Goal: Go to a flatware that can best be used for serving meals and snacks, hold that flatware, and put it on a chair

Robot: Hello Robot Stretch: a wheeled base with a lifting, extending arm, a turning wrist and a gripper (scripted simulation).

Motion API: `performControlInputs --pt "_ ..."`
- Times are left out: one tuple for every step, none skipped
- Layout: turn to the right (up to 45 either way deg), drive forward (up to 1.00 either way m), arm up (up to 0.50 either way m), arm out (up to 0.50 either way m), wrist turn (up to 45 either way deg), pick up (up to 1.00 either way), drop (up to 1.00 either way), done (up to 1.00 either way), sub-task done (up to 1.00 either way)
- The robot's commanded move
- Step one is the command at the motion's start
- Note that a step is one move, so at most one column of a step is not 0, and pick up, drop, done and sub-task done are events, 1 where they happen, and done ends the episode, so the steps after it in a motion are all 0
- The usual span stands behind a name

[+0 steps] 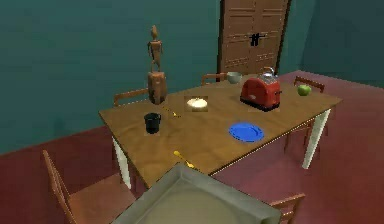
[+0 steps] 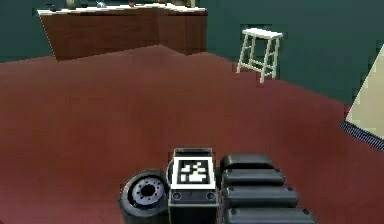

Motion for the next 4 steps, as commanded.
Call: performControlInputs --pt "-9.0 0.00 0.00 0.00 0.0 0.00 0.00 0.00 0.00" --pt "-12.0 0.00 0.00 0.00 0.0 0.00 0.00 0.00 0.00" --pt "0.0 0.40 0.00 0.00 0.0 0.00 0.00 0.00 0.00" --pt "45.0 0.00 0.00 0.00 0.0 0.00 0.00 0.00 0.00"
